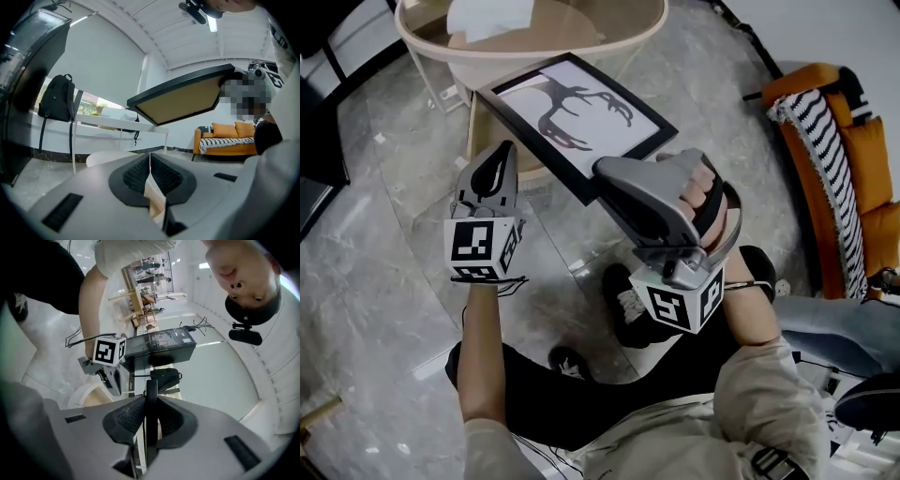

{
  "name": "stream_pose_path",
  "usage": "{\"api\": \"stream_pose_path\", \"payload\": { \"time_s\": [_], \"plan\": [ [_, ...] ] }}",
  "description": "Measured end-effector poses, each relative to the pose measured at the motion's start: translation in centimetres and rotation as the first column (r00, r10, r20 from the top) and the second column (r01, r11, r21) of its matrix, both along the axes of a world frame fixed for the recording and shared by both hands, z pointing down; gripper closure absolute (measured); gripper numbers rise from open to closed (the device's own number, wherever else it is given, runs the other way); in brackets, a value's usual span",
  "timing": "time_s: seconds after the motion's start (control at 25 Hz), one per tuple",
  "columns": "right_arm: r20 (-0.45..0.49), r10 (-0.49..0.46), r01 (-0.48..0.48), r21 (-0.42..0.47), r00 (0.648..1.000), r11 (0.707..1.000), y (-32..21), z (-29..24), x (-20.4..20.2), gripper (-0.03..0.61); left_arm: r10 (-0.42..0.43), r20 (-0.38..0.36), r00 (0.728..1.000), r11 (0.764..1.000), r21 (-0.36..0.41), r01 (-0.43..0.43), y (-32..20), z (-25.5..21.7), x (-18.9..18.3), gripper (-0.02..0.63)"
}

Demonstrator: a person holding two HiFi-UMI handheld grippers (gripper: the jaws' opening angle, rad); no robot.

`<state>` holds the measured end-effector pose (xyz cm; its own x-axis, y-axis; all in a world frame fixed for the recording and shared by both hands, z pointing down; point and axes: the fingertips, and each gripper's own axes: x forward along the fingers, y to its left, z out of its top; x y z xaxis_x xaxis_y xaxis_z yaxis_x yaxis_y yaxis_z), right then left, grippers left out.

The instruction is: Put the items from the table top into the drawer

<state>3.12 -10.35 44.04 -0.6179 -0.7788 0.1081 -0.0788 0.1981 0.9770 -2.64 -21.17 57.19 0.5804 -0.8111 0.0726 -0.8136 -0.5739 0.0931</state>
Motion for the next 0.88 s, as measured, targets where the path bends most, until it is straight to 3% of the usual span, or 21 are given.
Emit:
{"api": "stream_pose_path", "payload": {
  "time_s": [0.24,0.48,0.64,0.88],
  "plan": [
    [0.015,-0.082,0.083,-0.109,0.997,0.991,-0.4,2.8,-2.2,0.488,-0.064,0.007,0.998,0.997,-0.040,0.064,-0.1,1.1,-2.4,0.591],
    [-0.003,-0.150,0.145,-0.231,0.989,0.962,-2.6,7.5,-4.8,0.488,-0.048,0.126,0.991,0.998,-0.030,0.052,1.4,3.5,-3.1,0.591],
    [0.008,-0.176,0.170,-0.307,0.984,0.936,-5.5,10.8,-7.2,0.488,-0.033,0.139,0.990,0.992,-0.117,0.050,1.9,6.0,-3.1,0.591],
    [-0.054,-0.146,0.109,-0.432,0.988,0.895,-9.3,17.6,-7.1,0.488,-0.082,0.159,0.984,0.984,-0.145,0.105,0.1,7.7,-3.0,0.591]
  ]
}}
